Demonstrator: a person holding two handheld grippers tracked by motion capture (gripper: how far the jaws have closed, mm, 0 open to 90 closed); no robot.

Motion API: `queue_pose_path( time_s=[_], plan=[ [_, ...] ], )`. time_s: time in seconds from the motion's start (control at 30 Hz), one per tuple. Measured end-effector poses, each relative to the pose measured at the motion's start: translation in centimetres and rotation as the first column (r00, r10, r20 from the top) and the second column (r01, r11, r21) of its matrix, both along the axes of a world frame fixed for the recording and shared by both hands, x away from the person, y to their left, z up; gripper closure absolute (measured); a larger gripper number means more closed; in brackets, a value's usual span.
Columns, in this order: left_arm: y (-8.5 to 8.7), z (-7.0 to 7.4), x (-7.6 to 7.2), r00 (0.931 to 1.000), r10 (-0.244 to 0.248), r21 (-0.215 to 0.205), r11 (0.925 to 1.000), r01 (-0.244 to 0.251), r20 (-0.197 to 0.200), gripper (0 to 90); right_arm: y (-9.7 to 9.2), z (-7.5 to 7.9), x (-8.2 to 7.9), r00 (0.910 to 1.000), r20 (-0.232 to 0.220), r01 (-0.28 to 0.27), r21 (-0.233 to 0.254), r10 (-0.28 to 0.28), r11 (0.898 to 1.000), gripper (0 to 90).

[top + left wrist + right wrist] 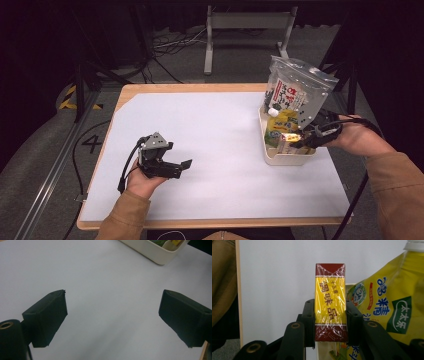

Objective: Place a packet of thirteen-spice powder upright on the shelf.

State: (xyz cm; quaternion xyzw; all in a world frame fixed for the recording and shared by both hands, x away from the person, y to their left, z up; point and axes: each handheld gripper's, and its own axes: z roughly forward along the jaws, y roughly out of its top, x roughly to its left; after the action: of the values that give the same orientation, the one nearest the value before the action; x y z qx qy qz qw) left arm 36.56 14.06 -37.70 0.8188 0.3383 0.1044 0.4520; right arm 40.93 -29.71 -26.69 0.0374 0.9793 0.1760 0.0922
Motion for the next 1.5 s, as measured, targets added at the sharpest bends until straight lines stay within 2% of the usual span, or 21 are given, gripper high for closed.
queue_pose_path(
  time_s=[0.13,0.27,0.77,0.93,1.03,1.3,1.5],
  plan=[
    [0.0,0.0,0.0,1.0000,-0.001,-0.002,1.0000,0.001,0.002,8.5,0.4,-0.9,0.1,0.9999,0.000,0.013,-0.031,-0.013,0.999,67.8],
    [0.1,0.0,0.0,1.0000,0.002,-0.001,1.0000,-0.002,-0.002,8.5,0.3,-1.8,0.2,0.9996,0.005,0.029,-0.039,-0.028,0.999,67.7],
    [0.1,-0.1,0.0,1.0000,0.001,-0.003,1.0000,-0.001,-0.006,8.3,-0.1,-2.9,0.5,0.9979,-0.005,0.064,-0.026,-0.064,0.998,67.1],
    [0.1,-0.1,0.1,1.0000,0.002,-0.005,1.0000,-0.002,-0.008,8.3,0.0,-3.7,0.7,0.9972,-0.013,0.072,-0.057,-0.073,0.996,66.1],
    [0.1,-0.1,0.1,1.0000,0.001,-0.003,1.0000,-0.001,-0.005,8.3,0.2,-4.5,0.8,0.9966,-0.023,0.076,-0.094,-0.079,0.993,65.2],
    [0.1,-0.1,0.0,1.0000,0.002,-0.003,1.0000,-0.002,-0.003,8.4,0.0,-4.6,0.9,0.9952,-0.024,0.093,-0.087,-0.095,0.992,65.0],
    [0.2,-0.1,-0.1,1.0000,0.004,0.002,1.0000,-0.004,-0.005,8.3,-0.4,-4.7,0.8,0.9933,-0.030,0.109,-0.069,-0.111,0.992,59.8]
  ],
)
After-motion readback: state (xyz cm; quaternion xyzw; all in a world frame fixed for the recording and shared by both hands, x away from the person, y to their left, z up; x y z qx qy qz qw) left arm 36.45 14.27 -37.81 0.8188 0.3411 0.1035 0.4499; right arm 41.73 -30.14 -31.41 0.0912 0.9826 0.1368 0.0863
